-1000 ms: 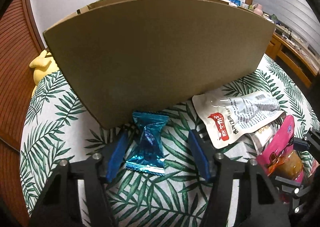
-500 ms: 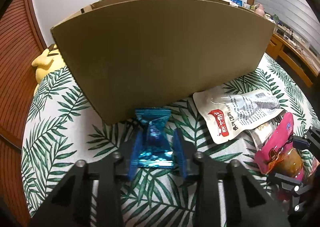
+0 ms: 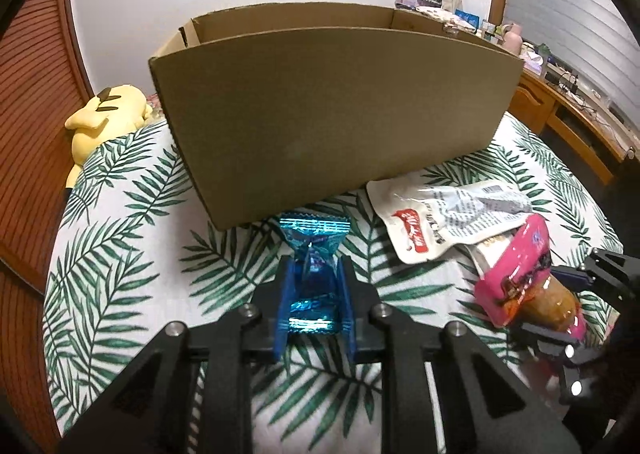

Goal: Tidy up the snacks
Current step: 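Carry both snacks over the box and open both tools to drop them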

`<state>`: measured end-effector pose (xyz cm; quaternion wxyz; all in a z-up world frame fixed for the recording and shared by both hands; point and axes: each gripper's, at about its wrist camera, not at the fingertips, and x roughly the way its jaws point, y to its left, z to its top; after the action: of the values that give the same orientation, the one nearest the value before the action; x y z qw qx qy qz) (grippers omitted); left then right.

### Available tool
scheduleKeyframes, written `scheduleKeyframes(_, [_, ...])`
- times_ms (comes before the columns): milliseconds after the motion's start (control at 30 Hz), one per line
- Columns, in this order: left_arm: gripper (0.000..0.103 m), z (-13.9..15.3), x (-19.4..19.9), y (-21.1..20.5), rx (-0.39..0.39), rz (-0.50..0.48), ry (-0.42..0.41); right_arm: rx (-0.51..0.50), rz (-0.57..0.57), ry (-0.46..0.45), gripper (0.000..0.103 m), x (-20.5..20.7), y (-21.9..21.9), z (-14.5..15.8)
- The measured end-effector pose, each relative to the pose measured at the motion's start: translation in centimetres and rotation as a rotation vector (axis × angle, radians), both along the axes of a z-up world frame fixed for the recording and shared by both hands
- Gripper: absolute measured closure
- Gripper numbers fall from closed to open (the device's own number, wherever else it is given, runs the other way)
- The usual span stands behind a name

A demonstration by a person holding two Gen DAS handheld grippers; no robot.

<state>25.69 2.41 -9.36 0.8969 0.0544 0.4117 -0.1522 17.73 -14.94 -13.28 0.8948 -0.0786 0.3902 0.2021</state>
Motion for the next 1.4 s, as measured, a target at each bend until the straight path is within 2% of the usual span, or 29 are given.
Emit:
scheduleKeyframes(33, [0.084,0.1,-0.4,0.0,-0.005,0.001,-0.004,0.005,0.001,-0.003,0.059,-0.1,-0.1,0.0])
scheduleKeyframes(133, [0.084,0.3,-1.4,-0.2,-0.016,-0.004,-0.013,0.017,0.006,-0.007,0.060,-0.3,-0.4,0.0])
scheduleKeyframes(533, [0.084,1.0,-4.3,-0.6,-0.064,-0.011,-0.044,0.135,-0.012,-0.013,0.061,-1.6,-2.4,0.9])
scheduleKeyframes(967, [0.084,1.6,-6.8,0.4,-0.096,0.026,-0.104,0.171,-0.081,-0.061,0.061,-2.4,-5.6,2.6])
scheduleKeyframes(1100, [0.084,2.6,-6.7,0.6,-0.105,0.031,-0.116,0.182,-0.099,-0.082,0.060,-1.8,-6.3,3.5])
scheduleKeyframes(1400, [0.084,7.2,-5.3,0.1,-0.106,0.004,-0.202,0.173,-0.079,-0.198,0.060,0.9,-6.6,8.6])
